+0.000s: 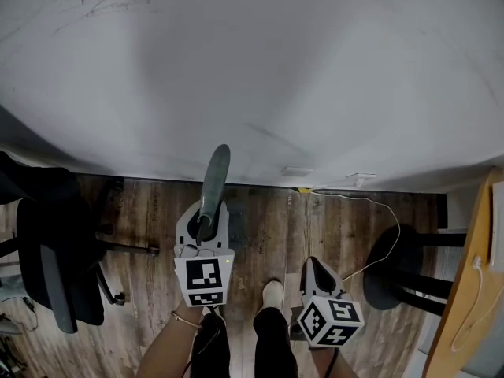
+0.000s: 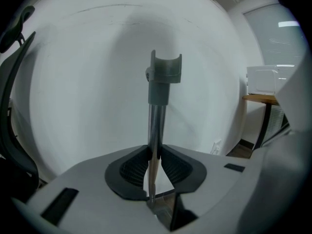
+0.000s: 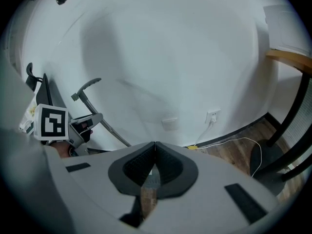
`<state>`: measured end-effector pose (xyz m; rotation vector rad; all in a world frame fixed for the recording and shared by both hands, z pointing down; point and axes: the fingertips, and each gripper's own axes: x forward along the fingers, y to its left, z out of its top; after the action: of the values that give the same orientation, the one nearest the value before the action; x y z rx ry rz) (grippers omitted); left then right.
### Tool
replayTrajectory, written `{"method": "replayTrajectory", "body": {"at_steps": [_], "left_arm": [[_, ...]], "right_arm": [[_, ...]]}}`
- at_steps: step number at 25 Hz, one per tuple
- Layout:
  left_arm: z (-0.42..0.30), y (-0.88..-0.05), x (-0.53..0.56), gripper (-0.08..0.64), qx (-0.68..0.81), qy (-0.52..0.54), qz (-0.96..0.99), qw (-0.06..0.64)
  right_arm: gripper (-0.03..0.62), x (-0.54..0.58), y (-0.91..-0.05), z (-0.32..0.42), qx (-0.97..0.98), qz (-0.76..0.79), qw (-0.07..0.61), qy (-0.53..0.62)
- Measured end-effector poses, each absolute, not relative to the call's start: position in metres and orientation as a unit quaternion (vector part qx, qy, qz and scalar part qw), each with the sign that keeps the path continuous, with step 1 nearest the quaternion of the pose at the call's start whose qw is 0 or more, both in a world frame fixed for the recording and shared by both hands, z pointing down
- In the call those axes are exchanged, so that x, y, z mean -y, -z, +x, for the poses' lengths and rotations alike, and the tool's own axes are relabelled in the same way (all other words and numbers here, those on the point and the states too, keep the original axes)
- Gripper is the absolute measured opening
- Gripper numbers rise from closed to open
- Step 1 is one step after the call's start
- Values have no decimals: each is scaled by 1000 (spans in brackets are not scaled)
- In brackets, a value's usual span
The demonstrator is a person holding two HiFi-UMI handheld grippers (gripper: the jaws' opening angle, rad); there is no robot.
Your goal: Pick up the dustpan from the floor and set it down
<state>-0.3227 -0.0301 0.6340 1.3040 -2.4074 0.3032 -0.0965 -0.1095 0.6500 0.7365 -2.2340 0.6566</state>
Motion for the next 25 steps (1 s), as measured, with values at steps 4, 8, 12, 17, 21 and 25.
{"method": "replayTrajectory", "body": {"at_steps": [4, 8, 12, 17, 21, 25], "left_arm": [[-305, -625, 24, 92, 845, -115, 484, 194], [-290, -608, 22, 92, 833, -118, 506, 189], [-271, -590, 25, 92, 829, -110, 512, 197], [-233, -566, 39, 92, 807, -120, 547, 187], [-206, -546, 56, 92, 778, -121, 590, 179], [-179, -532, 67, 92, 758, -116, 618, 171]], "right_arm": [[32, 106, -641, -90, 858, 297, 330, -257], [32, 107, -629, -78, 852, 326, 309, -268], [32, 113, -613, -62, 849, 365, 284, -257], [32, 119, -582, -43, 841, 410, 261, -239], [32, 122, -564, -25, 827, 444, 239, -250], [32, 124, -551, -2, 818, 464, 226, -253]]}}
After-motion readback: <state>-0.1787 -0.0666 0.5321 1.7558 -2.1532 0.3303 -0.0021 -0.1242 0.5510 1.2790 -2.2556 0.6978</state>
